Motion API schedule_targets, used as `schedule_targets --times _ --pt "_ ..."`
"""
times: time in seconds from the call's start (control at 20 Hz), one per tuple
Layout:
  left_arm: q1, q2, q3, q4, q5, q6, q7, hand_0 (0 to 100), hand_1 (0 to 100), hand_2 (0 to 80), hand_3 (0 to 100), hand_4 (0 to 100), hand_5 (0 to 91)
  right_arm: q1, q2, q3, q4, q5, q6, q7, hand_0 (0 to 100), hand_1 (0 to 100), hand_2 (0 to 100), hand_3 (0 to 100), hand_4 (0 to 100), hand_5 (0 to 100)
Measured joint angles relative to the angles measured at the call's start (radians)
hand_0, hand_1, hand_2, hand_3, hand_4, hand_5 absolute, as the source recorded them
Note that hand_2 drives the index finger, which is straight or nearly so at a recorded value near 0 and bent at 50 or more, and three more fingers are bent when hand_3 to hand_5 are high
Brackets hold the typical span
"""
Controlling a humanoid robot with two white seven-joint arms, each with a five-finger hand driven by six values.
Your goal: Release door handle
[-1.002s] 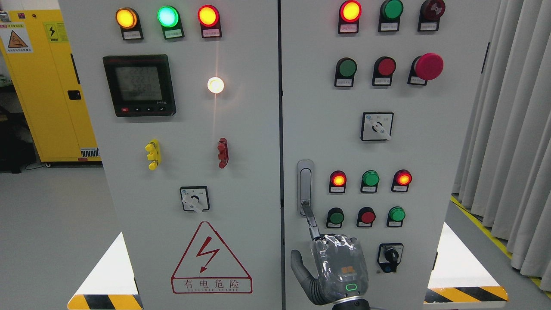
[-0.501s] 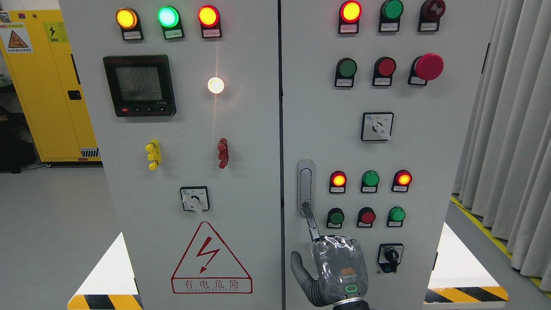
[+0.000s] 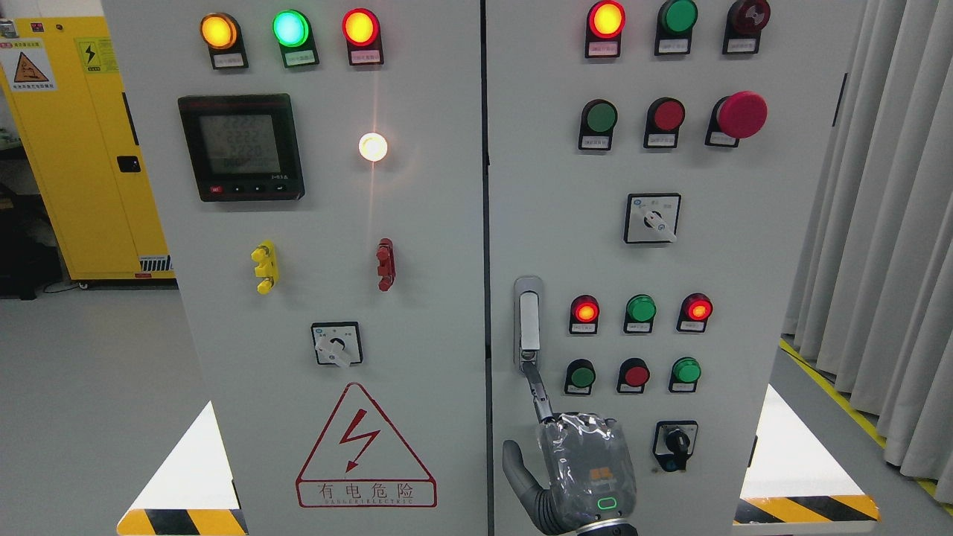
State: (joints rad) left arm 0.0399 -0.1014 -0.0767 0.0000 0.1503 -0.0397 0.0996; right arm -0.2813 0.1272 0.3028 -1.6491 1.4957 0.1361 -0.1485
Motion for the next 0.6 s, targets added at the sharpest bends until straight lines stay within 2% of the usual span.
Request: schedule_targets --times 0.6 --pt "0.0 0.0 0.0 0.0 0.0 0.0 0.0 12 56 0.0 0 0 0.0 0.005 -0.001 0.0 -0.022 0.003 0.0 -0.006 58 43 13 100 100 100"
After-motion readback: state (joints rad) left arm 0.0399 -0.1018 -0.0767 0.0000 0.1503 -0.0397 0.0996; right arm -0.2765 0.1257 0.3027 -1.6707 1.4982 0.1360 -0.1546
